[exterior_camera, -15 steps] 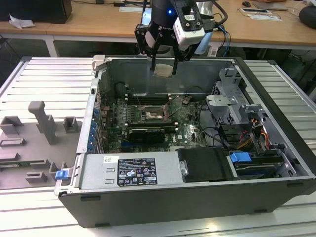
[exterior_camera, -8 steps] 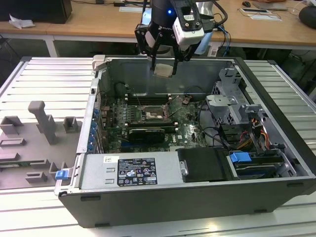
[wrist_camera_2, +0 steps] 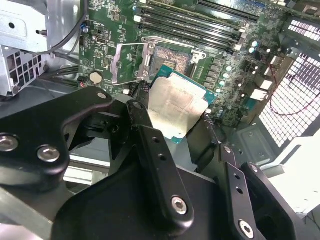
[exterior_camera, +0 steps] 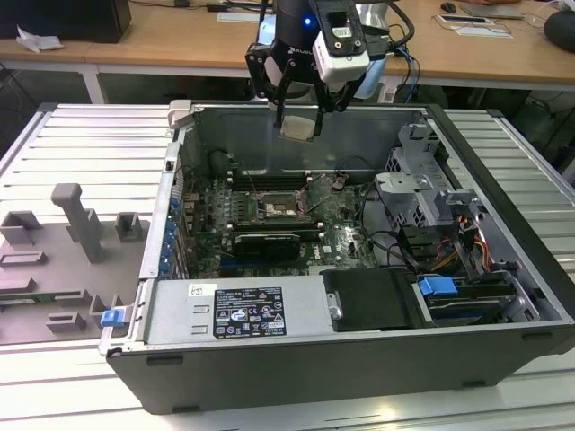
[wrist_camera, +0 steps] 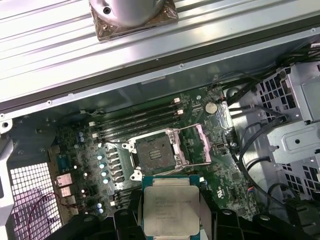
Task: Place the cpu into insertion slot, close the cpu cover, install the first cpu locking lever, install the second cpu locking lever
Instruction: 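Place the cpu into insertion slot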
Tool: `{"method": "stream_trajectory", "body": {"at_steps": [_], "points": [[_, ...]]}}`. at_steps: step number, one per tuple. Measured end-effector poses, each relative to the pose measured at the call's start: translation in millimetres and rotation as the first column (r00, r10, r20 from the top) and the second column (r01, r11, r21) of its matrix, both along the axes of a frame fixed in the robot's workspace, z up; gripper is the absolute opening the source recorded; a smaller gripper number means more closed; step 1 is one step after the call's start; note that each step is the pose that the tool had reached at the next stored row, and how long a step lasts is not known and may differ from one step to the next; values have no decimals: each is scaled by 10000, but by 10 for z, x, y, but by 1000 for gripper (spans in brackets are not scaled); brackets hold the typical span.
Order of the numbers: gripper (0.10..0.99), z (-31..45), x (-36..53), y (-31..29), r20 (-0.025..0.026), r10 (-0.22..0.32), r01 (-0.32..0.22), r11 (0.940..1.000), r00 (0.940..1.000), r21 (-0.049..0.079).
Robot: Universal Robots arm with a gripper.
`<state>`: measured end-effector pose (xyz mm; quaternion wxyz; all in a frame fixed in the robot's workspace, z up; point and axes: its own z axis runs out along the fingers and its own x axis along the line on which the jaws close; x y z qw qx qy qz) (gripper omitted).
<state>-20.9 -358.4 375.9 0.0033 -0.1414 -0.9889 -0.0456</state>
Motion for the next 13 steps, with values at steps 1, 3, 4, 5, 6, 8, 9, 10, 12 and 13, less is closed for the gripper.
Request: {"method": "stream_trajectory", "body": {"at_steps": [1,3,4,5,6,8,9,10,12,13], "points": [[541,0,0,0,0,-28,28,10000,10000,0],[541,0,0,0,0,-97,97,10000,10000,0],[541,0,0,0,0,-135,135,9999,9999,-1],[541,0,0,0,1,-210,210,9998,9998,0],[541,0,0,0,0,-271,271,9996,9996,0],[541,0,0,0,0,-449,449,9990,9990,-1],[541,0,0,0,0,-504,504,9987,9987,-1],[541,0,0,0,0,-549,549,9985,9985,-1],[541,0,0,0,0,-706,706,9975,9975,-1],[541,0,0,0,0,-756,756,9971,9971,0]]}}
